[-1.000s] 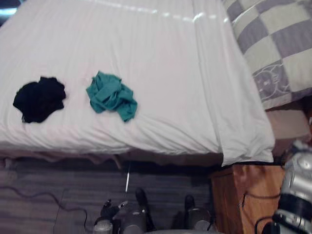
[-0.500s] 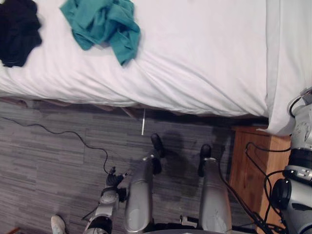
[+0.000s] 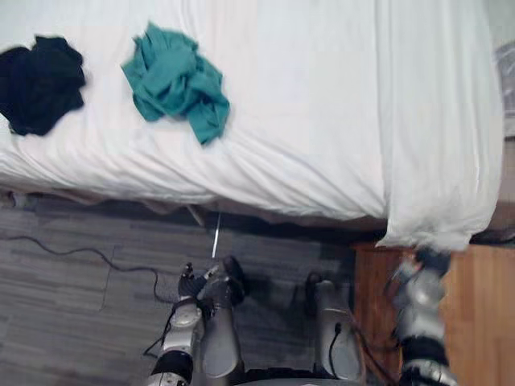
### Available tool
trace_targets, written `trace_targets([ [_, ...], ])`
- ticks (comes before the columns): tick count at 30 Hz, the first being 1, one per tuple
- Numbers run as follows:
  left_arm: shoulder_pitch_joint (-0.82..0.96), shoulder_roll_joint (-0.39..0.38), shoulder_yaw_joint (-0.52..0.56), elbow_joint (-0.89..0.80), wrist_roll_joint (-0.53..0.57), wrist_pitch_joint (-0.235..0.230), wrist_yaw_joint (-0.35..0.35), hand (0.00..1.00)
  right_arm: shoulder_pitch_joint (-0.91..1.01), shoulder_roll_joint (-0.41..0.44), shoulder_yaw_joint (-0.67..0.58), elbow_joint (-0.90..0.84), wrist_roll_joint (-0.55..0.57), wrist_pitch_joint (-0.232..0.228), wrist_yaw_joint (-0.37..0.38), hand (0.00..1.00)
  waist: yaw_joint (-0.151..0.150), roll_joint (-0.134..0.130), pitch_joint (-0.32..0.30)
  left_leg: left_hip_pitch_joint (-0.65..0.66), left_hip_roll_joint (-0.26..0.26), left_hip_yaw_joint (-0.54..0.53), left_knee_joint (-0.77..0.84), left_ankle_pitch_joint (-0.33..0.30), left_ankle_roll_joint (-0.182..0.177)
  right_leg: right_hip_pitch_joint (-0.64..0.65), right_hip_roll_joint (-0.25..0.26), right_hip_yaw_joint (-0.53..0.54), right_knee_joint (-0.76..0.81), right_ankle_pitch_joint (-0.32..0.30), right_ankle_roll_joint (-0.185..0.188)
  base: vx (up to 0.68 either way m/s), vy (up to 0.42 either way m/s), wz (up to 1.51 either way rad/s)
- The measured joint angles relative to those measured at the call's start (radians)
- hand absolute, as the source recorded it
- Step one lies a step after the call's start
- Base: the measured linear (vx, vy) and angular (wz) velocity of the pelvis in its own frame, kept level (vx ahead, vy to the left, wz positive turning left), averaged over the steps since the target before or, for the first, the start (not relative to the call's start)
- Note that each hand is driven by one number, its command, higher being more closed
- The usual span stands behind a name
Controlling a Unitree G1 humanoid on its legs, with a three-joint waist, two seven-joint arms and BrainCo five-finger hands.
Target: Tidy the bed and pick cloth on bed and put in laundry
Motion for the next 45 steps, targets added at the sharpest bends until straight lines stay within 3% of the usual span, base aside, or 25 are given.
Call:
trace_targets([
  [4, 0.056, 0.000, 0.005, 0.112, 0.032, 0.013, -0.008, 0.00, 0.097, 0.001, -0.011, 0.230, -0.055, 0.041, 0.057, 0.00, -0.039, 0.006, -0.093, 0.140, -0.075, -0.012, -0.226, 0.106, 0.013, 0.132, 0.001, -0.032, -0.176, 0.063, 0.018, 0.19, -0.025, 0.08],
  [6, 0.071, 0.000, 0.005, 0.152, 0.059, 0.021, -0.031, 0.00, 0.143, 0.001, -0.030, 0.295, -0.098, 0.048, 0.089, 0.00, -0.037, 0.008, -0.145, 0.207, -0.099, -0.030, -0.314, 0.136, 0.008, 0.201, 0.009, -0.050, -0.256, 0.086, 0.030, 0.18, -0.004, 0.12],
  [11, 0.088, 0.020, 0.006, 0.211, 0.108, 0.025, -0.066, 0.00, 0.144, 0.009, -0.032, 0.379, -0.196, 0.048, 0.159, 0.00, -0.033, 0.001, -0.216, 0.275, -0.128, -0.052, -0.377, 0.152, 0.003, 0.292, 0.010, -0.076, -0.323, 0.099, 0.034, 0.12, 0.012, 0.14],
  [12, 0.089, 0.022, 0.009, 0.220, 0.108, 0.025, -0.067, 0.00, 0.132, 0.013, -0.030, 0.391, -0.204, 0.048, 0.173, 0.00, -0.030, -0.002, -0.215, 0.250, -0.123, -0.067, -0.300, 0.117, 0.004, 0.299, -0.007, -0.081, -0.319, 0.098, 0.036, 0.05, 0.037, 0.11],
  [14, 0.082, 0.018, 0.021, 0.219, 0.107, 0.022, -0.072, 0.00, 0.113, 0.006, -0.008, 0.402, -0.209, 0.048, 0.184, 0.00, -0.033, 0.012, -0.206, 0.152, -0.089, -0.101, -0.070, 0.035, 0.003, 0.302, -0.021, -0.088, -0.291, 0.088, 0.047, -0.03, 0.047, 0.11],
  [17, 0.078, 0.019, 0.021, 0.218, 0.107, 0.016, -0.083, 0.00, 0.109, -0.017, 0.031, 0.416, -0.219, 0.047, 0.197, 0.00, -0.033, 0.008, -0.199, 0.079, -0.075, -0.156, 0.110, 0.020, -0.016, 0.306, -0.054, -0.081, -0.264, 0.080, 0.055, -0.10, 0.125, -0.06],
  [18, 0.077, 0.020, 0.032, 0.221, 0.106, 0.011, -0.085, 0.00, 0.109, -0.016, 0.035, 0.418, -0.231, 0.046, 0.210, 0.00, -0.035, 0.017, -0.197, 0.058, -0.041, -0.166, 0.220, -0.061, -0.019, 0.306, -0.072, -0.072, -0.260, 0.087, 0.065, -0.13, 0.211, -0.27],
  [19, 0.077, 0.023, 0.048, 0.222, 0.106, 0.011, -0.085, 0.00, 0.111, -0.015, 0.035, 0.419, -0.236, 0.046, 0.212, 0.00, -0.035, 0.018, -0.197, 0.059, -0.009, -0.164, 0.253, -0.093, -0.012, 0.307, -0.073, -0.064, -0.260, 0.090, 0.070, -0.13, 0.251, -0.39],
  [21, 0.076, 0.053, 0.066, 0.237, 0.107, 0.014, -0.085, 0.00, 0.121, -0.012, 0.047, 0.419, -0.247, 0.049, 0.216, 0.00, -0.042, 0.007, -0.198, 0.064, 0.128, -0.205, 0.221, -0.128, -0.015, 0.297, -0.095, -0.038, -0.261, 0.094, 0.092, -0.07, 0.307, -0.13],
  [24, 0.077, 0.062, 0.099, 0.233, 0.107, 0.010, -0.079, 0.00, 0.133, -0.024, 0.049, 0.443, -0.247, 0.049, 0.216, 0.00, -0.038, -0.003, -0.201, 0.069, 0.215, -0.369, 0.070, -0.115, -0.034, 0.253, -0.166, -0.008, -0.256, 0.108, 0.157, 0.01, 0.532, 0.10],
  [25, 0.078, 0.061, 0.097, 0.237, 0.107, 0.011, -0.077, 0.00, 0.136, -0.031, 0.054, 0.450, -0.247, 0.049, 0.216, 0.00, -0.039, 0.007, -0.207, 0.079, 0.219, -0.384, 0.056, -0.107, -0.056, 0.253, -0.178, -0.003, -0.259, 0.107, 0.159, 0.05, 0.656, 0.14],
  [26, 0.071, 0.069, 0.101, 0.234, 0.104, 0.010, -0.077, 0.00, 0.139, -0.029, 0.055, 0.469, -0.246, 0.050, 0.217, 0.00, -0.040, -0.017, -0.202, 0.064, 0.188, -0.361, 0.094, -0.058, -0.211, 0.262, -0.220, 0.019, -0.282, 0.106, 0.168, 0.08, 0.697, 0.28],
  [27, 0.059, 0.112, 0.099, 0.230, 0.107, 0.008, -0.064, 0.00, 0.146, 0.011, 0.027, 0.486, -0.245, 0.049, 0.210, 0.00, -0.045, -0.081, -0.218, 0.006, 0.121, -0.349, 0.214, -0.139, -0.200, 0.289, -0.259, 0.052, -0.334, 0.157, 0.157, 0.10, 0.668, 0.09],
  [28, 0.053, 0.130, 0.100, 0.245, 0.107, 0.008, -0.059, 0.00, 0.152, 0.007, 0.021, 0.495, -0.247, 0.049, 0.216, 0.00, -0.035, -0.087, -0.222, -0.021, 0.118, -0.343, 0.305, -0.211, -0.189, 0.287, -0.275, 0.050, -0.364, 0.282, 0.148, 0.09, 0.672, -0.18],
  [29, 0.057, 0.139, 0.099, 0.260, 0.107, 0.010, -0.060, 0.00, 0.151, 0.010, 0.023, 0.496, -0.247, 0.047, 0.217, 0.00, -0.032, -0.086, -0.220, -0.017, 0.120, -0.322, 0.330, -0.237, -0.178, 0.282, -0.282, 0.050, -0.369, 0.347, 0.139, 0.09, 0.683, -0.90],
  [30, 0.078, 0.145, 0.099, 0.286, 0.107, 0.026, -0.059, 0.00, 0.130, 0.016, 0.027, 0.489, -0.247, 0.050, 0.207, 0.00, -0.023, -0.104, -0.229, 0.032, 0.120, -0.230, 0.320, -0.252, -0.142, 0.224, -0.305, -0.015, -0.346, 0.481, 0.015, 0.09, 0.650, -0.97],
  [31, 0.084, 0.147, 0.098, 0.286, 0.107, 0.028, -0.059, 0.00, 0.129, 0.010, 0.030, 0.489, -0.247, 0.052, 0.206, 0.00, -0.018, -0.106, -0.230, 0.056, 0.125, -0.196, 0.303, -0.247, -0.125, 0.191, -0.315, -0.071, -0.301, 0.475, -0.050, 0.10, 0.583, -1.18],
  [32, 0.090, 0.141, 0.096, 0.286, 0.108, 0.028, -0.060, 0.00, 0.131, -0.011, 0.061, 0.497, -0.247, 0.053, 0.210, 0.00, -0.008, -0.105, -0.229, 0.107, 0.118, -0.140, 0.253, -0.235, -0.096, 0.139, -0.308, -0.179, -0.172, 0.396, -0.079, 0.08, 0.536, -0.89],
  [33, 0.099, 0.140, 0.084, 0.285, 0.108, 0.028, -0.063, 0.00, 0.130, -0.018, 0.103, 0.498, -0.248, 0.061, 0.214, 0.00, -0.012, -0.103, -0.228, 0.165, 0.096, -0.100, 0.171, -0.206, -0.073, 0.116, -0.248, -0.242, -0.062, 0.276, -0.009, 0.03, 0.327, -0.70],
  [34, 0.098, 0.141, 0.079, 0.284, 0.108, 0.027, -0.065, 0.00, 0.130, -0.015, 0.119, 0.497, -0.248, 0.061, 0.220, 0.00, -0.016, -0.102, -0.229, 0.181, 0.090, -0.092, 0.140, -0.193, -0.067, 0.114, -0.209, -0.241, -0.038, 0.241, 0.008, 0.04, 0.411, -0.18],
  [35, 0.082, 0.141, 0.048, 0.279, 0.110, 0.027, -0.067, 0.00, 0.128, 0.003, 0.149, 0.485, -0.250, 0.061, 0.227, 0.00, -0.038, -0.100, -0.227, 0.218, 0.051, -0.086, 0.028, -0.138, -0.048, 0.123, -0.064, -0.240, -0.017, 0.124, 0.027, 0.04, 0.195, 0.15],
  [37, 0.067, 0.133, 0.027, 0.275, 0.118, 0.027, -0.073, 0.00, 0.136, 0.003, 0.167, 0.467, -0.252, 0.061, 0.238, 0.00, -0.045, -0.096, -0.225, 0.243, 0.024, -0.086, -0.041, -0.100, -0.043, 0.140, 0.026, -0.235, -0.074, 0.071, 0.024, 0.06, 0.135, 0.26],
  [38, 0.056, 0.127, 0.013, 0.274, 0.125, 0.027, -0.088, 0.00, 0.143, 0.003, 0.187, 0.450, -0.258, 0.058, 0.251, 0.00, -0.046, -0.098, -0.225, 0.267, -0.012, -0.089, -0.096, -0.071, -0.039, 0.195, 0.077, -0.236, -0.182, 0.053, -0.025, 0.06, 0.045, 0.30],
  [42, 0.040, 0.084, -0.008, 0.273, 0.138, 0.028, -0.090, 0.00, 0.148, -0.009, 0.192, 0.427, -0.260, 0.038, 0.255, 0.00, -0.044, -0.077, -0.208, 0.321, -0.060, -0.113, -0.202, -0.013, -0.045, 0.238, 0.082, -0.190, -0.219, 0.065, -0.061, -0.01, 0.020, 0.29],
  [45, 0.039, 0.053, -0.025, 0.256, 0.158, 0.028, -0.103, 0.00, 0.129, -0.030, 0.193, 0.429, -0.261, 0.034, 0.257, 0.00, -0.039, -0.048, -0.189, 0.217, -0.037, -0.127, -0.012, -0.038, -0.052, 0.236, 0.068, -0.198, -0.225, 0.055, -0.059, -0.07, -0.038, 0.22],
])
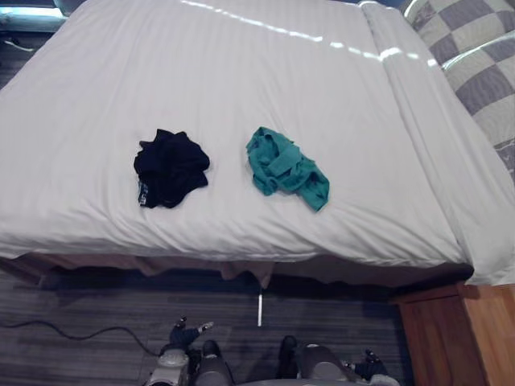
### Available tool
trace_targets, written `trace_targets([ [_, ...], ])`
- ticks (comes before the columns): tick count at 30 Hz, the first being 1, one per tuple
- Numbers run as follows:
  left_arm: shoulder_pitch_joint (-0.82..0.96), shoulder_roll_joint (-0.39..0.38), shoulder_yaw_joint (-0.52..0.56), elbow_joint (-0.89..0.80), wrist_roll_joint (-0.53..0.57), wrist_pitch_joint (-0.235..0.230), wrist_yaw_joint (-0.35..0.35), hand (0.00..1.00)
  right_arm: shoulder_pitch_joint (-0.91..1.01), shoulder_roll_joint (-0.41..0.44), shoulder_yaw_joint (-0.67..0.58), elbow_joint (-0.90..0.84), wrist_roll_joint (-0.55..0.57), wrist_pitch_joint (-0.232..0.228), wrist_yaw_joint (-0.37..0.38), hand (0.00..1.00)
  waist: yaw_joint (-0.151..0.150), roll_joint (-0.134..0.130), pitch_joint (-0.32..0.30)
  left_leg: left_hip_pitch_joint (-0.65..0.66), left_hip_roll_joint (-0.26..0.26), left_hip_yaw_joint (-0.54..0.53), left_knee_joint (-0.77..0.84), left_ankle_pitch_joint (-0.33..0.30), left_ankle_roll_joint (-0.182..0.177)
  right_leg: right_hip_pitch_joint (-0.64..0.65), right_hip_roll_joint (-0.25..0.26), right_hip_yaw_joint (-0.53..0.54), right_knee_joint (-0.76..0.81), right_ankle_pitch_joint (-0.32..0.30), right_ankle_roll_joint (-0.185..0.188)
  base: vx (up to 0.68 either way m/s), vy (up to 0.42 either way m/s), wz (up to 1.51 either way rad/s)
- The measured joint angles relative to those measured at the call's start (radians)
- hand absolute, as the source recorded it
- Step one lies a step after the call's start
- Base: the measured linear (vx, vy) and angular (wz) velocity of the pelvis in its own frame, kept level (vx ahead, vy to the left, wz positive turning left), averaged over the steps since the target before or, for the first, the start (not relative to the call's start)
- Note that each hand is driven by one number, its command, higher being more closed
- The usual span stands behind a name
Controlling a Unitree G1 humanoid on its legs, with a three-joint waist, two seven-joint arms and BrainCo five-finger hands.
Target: Tidy the bed and pick cloth on bed and put in laundry
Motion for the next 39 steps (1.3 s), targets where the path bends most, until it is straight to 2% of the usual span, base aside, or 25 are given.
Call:
trace_targets([
  [1, -0.003, -0.020, -0.005, -0.032, 0.000, -0.002, -0.005, 0.00, -0.010, -0.026, 0.001, 0.002, -0.007, 0.001, 0.000, 0.00, -0.002, 0.036, 0.026, -0.060, 0.022, -0.019, 0.149, -0.012, -0.012, 0.027, 0.003, 0.005, -0.011, -0.019, 0.006, -0.11, 0.002, 0.28],
  [4, 0.000, -0.046, -0.016, -0.056, 0.001, -0.005, -0.004, 0.00, -0.028, -0.058, -0.019, 0.025, -0.026, 0.013, -0.003, 0.00, 0.000, 0.078, 0.052, -0.108, 0.044, -0.029, 0.317, 0.012, -0.053, 0.075, -0.026, 0.032, -0.013, -0.014, 0.018, -0.07, 0.093, -0.01],
  [5, -0.001, -0.046, -0.017, -0.055, 0.000, -0.005, -0.004, 0.00, -0.030, -0.057, -0.027, 0.024, -0.026, 0.015, -0.004, 0.00, 0.000, 0.084, 0.048, -0.102, 0.050, -0.012, 0.322, -0.003, -0.038, 0.073, -0.034, 0.032, -0.015, -0.004, 0.021, -0.02, 0.204, -0.38],
  [6, 0.004, -0.043, -0.011, -0.041, 0.002, -0.003, -0.004, 0.00, -0.032, -0.055, -0.063, 0.019, -0.026, 0.016, -0.007, 0.00, -0.003, 0.096, 0.043, -0.072, 0.086, 0.037, 0.293, -0.053, 0.029, 0.072, -0.038, 0.050, -0.024, 0.011, 0.037, 0.02, 0.188, -0.39],
  [7, 0.002, -0.042, -0.009, -0.034, 0.002, -0.003, -0.004, 0.00, -0.032, -0.053, -0.065, 0.018, -0.026, 0.016, -0.006, 0.00, -0.004, 0.095, 0.043, -0.060, 0.096, 0.045, 0.266, -0.063, 0.032, 0.075, -0.041, 0.056, -0.025, 0.014, 0.041, 0.07, 0.258, -0.39],
  [9, -0.008, -0.042, -0.011, -0.009, 0.006, -0.001, -0.005, 0.00, -0.033, -0.033, -0.083, 0.018, -0.023, 0.028, -0.006, 0.00, -0.014, 0.077, 0.037, -0.013, 0.117, 0.041, 0.059, -0.059, 0.033, 0.065, -0.082, 0.067, -0.025, 0.032, 0.070, 0.10, 0.248, -0.05],
  [10, -0.007, -0.046, -0.012, -0.009, 0.006, -0.001, -0.005, 0.00, -0.029, -0.028, -0.089, 0.017, -0.022, 0.029, -0.006, 0.00, -0.022, 0.076, 0.031, 0.000, 0.119, 0.029, -0.008, -0.043, 0.016, 0.064, -0.098, 0.069, -0.026, 0.035, 0.087, 0.10, 0.331, 0.12],
  [11, -0.005, -0.056, -0.017, -0.008, 0.008, 0.000, -0.005, 0.00, -0.025, -0.031, -0.093, 0.012, -0.022, 0.030, -0.006, 0.00, -0.031, 0.082, 0.021, 0.022, 0.123, 0.013, -0.094, 0.023, 0.002, 0.063, -0.113, 0.072, -0.030, 0.038, 0.123, 0.13, 0.399, 0.12],
  [12, -0.006, -0.061, -0.046, -0.001, 0.012, 0.000, -0.006, 0.00, -0.018, -0.045, -0.097, 0.007, -0.024, 0.032, -0.005, 0.00, -0.031, 0.083, 0.006, 0.031, 0.112, -0.008, -0.141, 0.079, -0.068, 0.061, -0.133, 0.081, -0.034, 0.037, 0.168, 0.12, 0.351, 0.18],
  [13, -0.012, -0.057, -0.059, 0.006, 0.018, 0.000, -0.006, 0.00, -0.013, -0.029, -0.095, 0.007, -0.023, 0.034, -0.003, 0.00, -0.035, 0.048, -0.008, 0.027, 0.068, -0.006, -0.151, 0.084, -0.053, 0.064, -0.163, 0.099, -0.054, 0.044, 0.182, 0.17, 0.331, 0.41],
  [14, -0.010, -0.028, -0.094, 0.008, 0.030, 0.000, -0.006, 0.00, 0.004, 0.010, -0.105, 0.004, -0.024, 0.032, -0.006, 0.00, -0.035, 0.008, -0.047, 0.030, -0.004, -0.010, -0.197, 0.086, -0.046, 0.080, -0.198, 0.104, -0.109, 0.064, 0.196, 0.16, 0.242, 0.43],
  [15, -0.011, -0.015, -0.100, 0.009, 0.038, 0.000, -0.006, 0.00, 0.004, 0.020, -0.108, 0.003, -0.025, 0.032, -0.006, 0.00, -0.034, -0.015, -0.061, 0.036, -0.028, -0.008, -0.208, 0.083, -0.040, 0.090, -0.216, 0.104, -0.118, 0.084, 0.204, 0.16, 0.202, 0.33],
  [16, -0.010, -0.005, -0.109, 0.009, 0.041, 0.000, -0.006, 0.00, 0.003, 0.027, -0.107, 0.001, -0.025, 0.031, -0.006, 0.00, -0.030, -0.022, -0.066, 0.043, -0.039, -0.003, -0.215, 0.080, -0.036, 0.089, -0.229, 0.106, -0.115, 0.096, 0.209, 0.10, 0.139, -0.04],
  [17, -0.008, 0.010, -0.122, 0.009, 0.045, 0.000, -0.006, 0.00, -0.003, 0.034, -0.107, -0.001, -0.026, 0.031, -0.006, 0.00, -0.020, -0.023, -0.066, 0.066, -0.044, 0.015, -0.229, 0.077, -0.030, 0.086, -0.233, 0.108, -0.103, 0.127, 0.194, 0.10, 0.174, -0.39],
  [18, 0.000, 0.021, -0.120, 0.011, 0.045, 0.000, -0.006, 0.00, -0.021, 0.038, -0.095, -0.002, -0.027, 0.031, -0.003, 0.00, -0.008, -0.013, -0.062, 0.104, -0.034, 0.043, -0.249, 0.077, -0.030, 0.066, -0.230, 0.083, -0.052, 0.163, 0.156, 0.07, 0.152, -0.55],
  [20, 0.007, 0.023, -0.120, 0.011, 0.045, 0.001, -0.006, 0.00, -0.029, 0.028, -0.076, -0.006, -0.034, 0.031, 0.007, 0.00, -0.001, -0.002, -0.062, 0.144, -0.028, 0.062, -0.274, 0.078, -0.029, 0.038, -0.237, 0.020, 0.022, 0.186, 0.121, 0.01, 0.073, -0.43],
  [21, 0.016, 0.027, -0.121, 0.010, 0.045, 0.000, -0.005, 0.00, -0.026, 0.020, -0.057, -0.010, -0.048, 0.030, 0.018, 0.00, -0.006, 0.015, -0.056, 0.158, -0.017, 0.054, -0.286, 0.079, -0.026, 0.016, -0.232, -0.009, 0.071, 0.177, 0.108, 0.00, 0.028, -0.07],
  [22, 0.016, 0.031, -0.121, 0.010, 0.046, 0.001, -0.005, 0.00, -0.027, 0.021, -0.056, -0.013, -0.053, 0.028, 0.019, 0.00, -0.011, 0.012, -0.058, 0.158, -0.011, 0.048, -0.292, 0.083, -0.021, 0.017, -0.213, 0.001, 0.067, 0.153, 0.114, 0.00, -0.033, 0.17],
  [24, 0.011, 0.048, -0.124, 0.011, 0.046, 0.001, -0.007, 0.00, -0.025, 0.030, -0.036, -0.010, -0.057, 0.028, 0.024, 0.00, -0.016, -0.010, -0.064, 0.144, -0.003, 0.020, -0.302, 0.097, -0.028, 0.022, -0.123, 0.057, -0.004, 0.089, 0.120, 0.00, -0.141, 0.27],
  [25, 0.008, 0.048, -0.123, 0.013, 0.047, 0.006, -0.011, 0.00, -0.025, 0.031, -0.039, -0.009, -0.056, 0.029, 0.026, 0.00, -0.014, -0.006, -0.062, 0.149, -0.013, 0.012, -0.340, 0.126, -0.034, 0.054, -0.089, 0.075, -0.074, 0.059, 0.114, 0.00, -0.153, 0.19],
  [26, 0.006, 0.035, -0.123, 0.013, 0.048, 0.009, -0.017, 0.00, -0.024, 0.027, -0.039, -0.009, -0.055, 0.028, 0.029, 0.00, -0.015, 0.000, -0.064, 0.161, -0.009, 0.010, -0.375, 0.152, -0.031, 0.055, -0.080, 0.070, -0.080, 0.062, 0.108, 0.00, -0.106, 0.19],
  [28, 0.014, 0.007, -0.114, 0.033, 0.067, 0.020, -0.026, 0.00, -0.024, 0.009, -0.063, -0.003, -0.035, 0.029, 0.035, 0.00, -0.024, 0.041, -0.057, 0.172, 0.004, 0.010, -0.403, 0.170, -0.036, 0.053, -0.065, 0.060, -0.065, 0.058, 0.105, 0.01, -0.069, 0.07],
  [31, 0.024, 0.005, -0.076, 0.031, 0.067, 0.021, -0.025, 0.00, -0.019, 0.008, -0.091, 0.001, -0.015, 0.031, 0.034, 0.00, -0.021, 0.042, -0.059, 0.185, 0.010, 0.020, -0.404, 0.170, -0.037, 0.060, -0.058, 0.068, -0.064, 0.057, 0.104, 0.03, -0.014, -0.09],
  [35, 0.045, 0.018, 0.071, 0.039, 0.060, 0.022, -0.020, 0.00, 0.010, 0.042, -0.205, 0.024, 0.058, 0.033, 0.018, 0.00, -0.017, 0.023, -0.067, 0.191, 0.007, 0.023, -0.407, 0.169, -0.037, 0.070, -0.059, 0.072, -0.081, 0.057, 0.104, 0.00, 0.005, -0.01],
  [39, 0.074, 0.057, 0.301, 0.056, 0.025, 0.042, 0.003, 0.00, 0.057, 0.037, -0.400, 0.031, 0.140, 0.038, -0.017, 0.00, -0.004, 0.031, -0.070, 0.186, 0.004, 0.022, -0.410, 0.169, -0.037, 0.070, -0.062, 0.071, -0.087, 0.057, 0.105, 0.00, 0.000, 0.00],
])
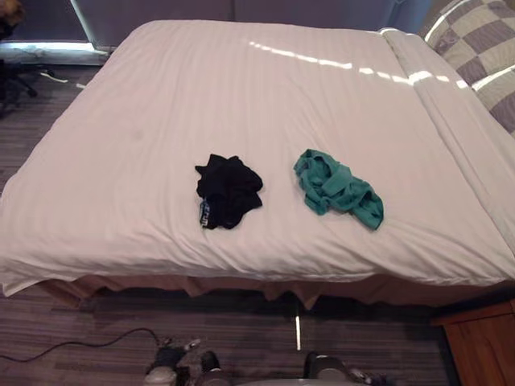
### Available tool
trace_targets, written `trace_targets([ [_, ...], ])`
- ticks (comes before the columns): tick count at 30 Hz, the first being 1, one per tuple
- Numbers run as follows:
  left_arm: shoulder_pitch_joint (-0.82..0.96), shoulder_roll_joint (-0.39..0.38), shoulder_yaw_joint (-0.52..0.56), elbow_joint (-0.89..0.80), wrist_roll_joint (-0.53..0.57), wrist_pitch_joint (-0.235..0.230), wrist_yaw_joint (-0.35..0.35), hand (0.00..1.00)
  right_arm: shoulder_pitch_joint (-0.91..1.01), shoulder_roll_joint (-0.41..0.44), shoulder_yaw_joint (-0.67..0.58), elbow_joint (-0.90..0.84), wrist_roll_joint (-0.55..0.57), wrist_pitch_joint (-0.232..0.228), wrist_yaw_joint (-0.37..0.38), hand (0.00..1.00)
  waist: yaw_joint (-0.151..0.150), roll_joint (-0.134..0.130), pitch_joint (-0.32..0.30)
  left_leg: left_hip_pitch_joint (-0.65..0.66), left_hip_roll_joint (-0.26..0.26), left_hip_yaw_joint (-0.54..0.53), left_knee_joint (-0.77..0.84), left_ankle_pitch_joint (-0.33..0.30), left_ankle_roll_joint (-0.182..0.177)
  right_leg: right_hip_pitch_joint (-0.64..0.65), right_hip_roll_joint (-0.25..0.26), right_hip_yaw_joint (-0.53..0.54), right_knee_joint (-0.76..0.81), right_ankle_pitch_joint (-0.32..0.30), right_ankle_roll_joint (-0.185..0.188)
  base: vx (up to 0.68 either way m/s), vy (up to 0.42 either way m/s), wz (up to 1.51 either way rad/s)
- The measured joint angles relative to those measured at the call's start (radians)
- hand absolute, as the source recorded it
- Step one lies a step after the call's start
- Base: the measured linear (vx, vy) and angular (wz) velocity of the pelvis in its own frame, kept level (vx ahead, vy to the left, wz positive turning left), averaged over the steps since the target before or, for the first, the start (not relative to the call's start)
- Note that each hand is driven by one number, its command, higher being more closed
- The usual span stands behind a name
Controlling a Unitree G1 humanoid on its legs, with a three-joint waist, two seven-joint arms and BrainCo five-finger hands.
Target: Tidy the bed and pick cloth on bed and put in laundry
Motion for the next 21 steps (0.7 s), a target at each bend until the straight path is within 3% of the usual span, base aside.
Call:
trace_targets([
  [4, 0.023, 0.060, 0.224, -0.002, -0.026, 0.012, 0.022, 0.00, 0.042, -0.041, -0.172, -0.070, 0.072, 0.002, -0.059, 0.00, 0.000, 0.024, -0.016, -0.009, -0.006, -0.003, 0.000, -0.003, 0.004, 0.000, -0.006, -0.004, -0.009, 0.001, 0.002, 0.03, 0.027, 0.06],
  [9, 0.029, 0.189, 0.354, -0.128, -0.030, 0.018, 0.090, 0.00, 0.088, -0.082, -0.272, -0.460, 0.025, -0.004, -0.159, 0.00, -0.006, 0.054, -0.065, -0.026, -0.007, -0.006, 0.000, -0.007, 0.005, -0.001, -0.009, -0.016, -0.014, 0.001, 0.004, 0.03, 0.023, 0.05],
  [13, -0.014, 0.283, 0.342, -0.296, -0.030, 0.008, 0.156, 0.00, 0.044, -0.139, -0.287, -0.633, -0.102, -0.008, -0.212, 0.00, -0.003, 0.054, -0.097, -0.031, -0.008, -0.016, 0.006, -0.006, 0.005, -0.001, -0.008, -0.024, -0.013, 0.002, 0.004, 0.05, 0.013, 0.07],
  [16, -0.054, 0.362, 0.279, -0.428, -0.029, -0.037, 0.199, 0.00, 0.002, -0.182, -0.282, -0.706, -0.211, -0.009, -0.232, 0.00, 0.002, 0.047, -0.112, -0.032, -0.009, -0.019, 0.006, -0.006, 0.005, 0.000, -0.008, -0.024, -0.011, 0.002, 0.004, 0.03, 0.014, 0.01],
  [21, -0.142, 0.403, 0.155, -0.559, -0.029, -0.092, 0.224, 0.00, -0.069, -0.298, -0.204, -0.717, -0.317, -0.010, -0.248, 0.00, 0.003, 0.050, -0.111, -0.040, -0.010, -0.021, 0.000, -0.006, 0.005, -0.009, -0.007, -0.010, -0.007, 0.002, 0.004, 0.00, 0.003, -0.01],
])
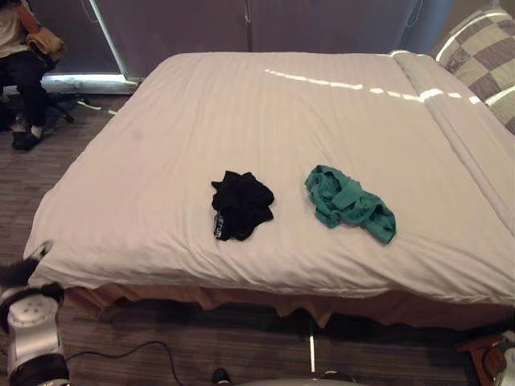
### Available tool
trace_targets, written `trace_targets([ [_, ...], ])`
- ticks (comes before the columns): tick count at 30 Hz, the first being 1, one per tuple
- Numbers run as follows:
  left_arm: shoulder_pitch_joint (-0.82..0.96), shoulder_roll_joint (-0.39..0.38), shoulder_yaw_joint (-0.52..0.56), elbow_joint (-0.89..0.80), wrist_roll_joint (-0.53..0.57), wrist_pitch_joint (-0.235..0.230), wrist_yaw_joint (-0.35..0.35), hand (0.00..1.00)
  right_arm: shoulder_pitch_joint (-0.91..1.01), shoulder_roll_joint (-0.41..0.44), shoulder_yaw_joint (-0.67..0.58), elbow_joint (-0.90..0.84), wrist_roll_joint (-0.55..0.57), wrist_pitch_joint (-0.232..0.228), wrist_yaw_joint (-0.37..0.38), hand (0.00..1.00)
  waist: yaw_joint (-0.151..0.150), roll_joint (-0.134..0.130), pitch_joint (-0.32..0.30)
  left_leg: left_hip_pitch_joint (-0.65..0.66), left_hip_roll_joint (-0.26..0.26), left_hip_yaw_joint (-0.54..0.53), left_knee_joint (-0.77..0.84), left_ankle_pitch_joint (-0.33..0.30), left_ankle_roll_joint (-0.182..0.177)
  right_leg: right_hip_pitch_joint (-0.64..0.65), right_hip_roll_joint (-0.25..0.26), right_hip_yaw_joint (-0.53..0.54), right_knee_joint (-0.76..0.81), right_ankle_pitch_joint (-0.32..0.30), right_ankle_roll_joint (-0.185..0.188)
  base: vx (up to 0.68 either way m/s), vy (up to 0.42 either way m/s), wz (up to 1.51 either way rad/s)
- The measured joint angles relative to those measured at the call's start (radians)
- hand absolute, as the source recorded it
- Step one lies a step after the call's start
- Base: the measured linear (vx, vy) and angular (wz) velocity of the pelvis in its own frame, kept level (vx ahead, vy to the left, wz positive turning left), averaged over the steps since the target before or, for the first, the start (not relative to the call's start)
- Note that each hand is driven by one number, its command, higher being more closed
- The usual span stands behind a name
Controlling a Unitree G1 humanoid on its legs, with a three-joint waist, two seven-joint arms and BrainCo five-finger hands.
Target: Tidy the bed and pick cloth on bed and put in laundry
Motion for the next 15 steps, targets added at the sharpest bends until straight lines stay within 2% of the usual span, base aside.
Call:
trace_targets([
  [1, -0.004, 0.000, -0.005, -0.001, 0.000, -0.002, 0.001, 0.00, -0.002, -0.004, 0.004, -0.001, -0.003, 0.000, 0.000, 0.00, 0.000, 0.000, 0.000, 0.000, 0.000, 0.000, 0.000, 0.000, 0.000, -0.001, 0.000, 0.001, 0.000, 0.000, 0.000, 0.03, 0.016, -0.10],
  [2, -0.031, 0.000, -0.061, -0.029, 0.000, -0.006, 0.007, 0.00, -0.025, -0.046, 0.054, -0.023, -0.010, -0.003, 0.001, 0.00, 0.000, 0.005, 0.003, -0.006, 0.000, 0.007, 0.000, 0.000, 0.000, -0.017, 0.002, 0.017, 0.009, -0.001, 0.000, 0.02, 0.013, -0.10],
  [6, -0.105, 0.000, -0.177, -0.082, 0.000, -0.022, 0.006, 0.00, -0.080, -0.102, 0.133, -0.041, -0.036, -0.037, 0.003, 0.00, -0.005, 0.004, 0.013, -0.023, -0.001, 0.016, 0.006, 0.007, 0.000, -0.061, 0.004, 0.065, 0.031, -0.001, -0.001, 0.04, 0.021, -0.07],
  [11, -0.276, 0.000, -0.330, -0.096, 0.002, -0.031, -0.004, 0.00, -0.189, -0.128, 0.266, -0.097, -0.047, -0.044, 0.005, 0.00, -0.028, 0.002, 0.092, -0.092, -0.006, 0.028, 0.007, 0.033, 0.011, -0.163, 0.003, 0.105, 0.068, 0.003, -0.005, -0.05, 0.015, -0.08],
  [15, -0.460, 0.000, -0.446, -0.043, 0.012, -0.030, -0.016, 0.00, -0.284, -0.159, 0.358, -0.117, -0.065, -0.058, 0.012, 0.00, -0.038, 0.005, 0.157, -0.161, -0.007, 0.067, 0.007, 0.049, 0.021, -0.256, 0.010, 0.148, 0.058, 0.047, -0.008, -0.03, 0.019, -0.22],
])
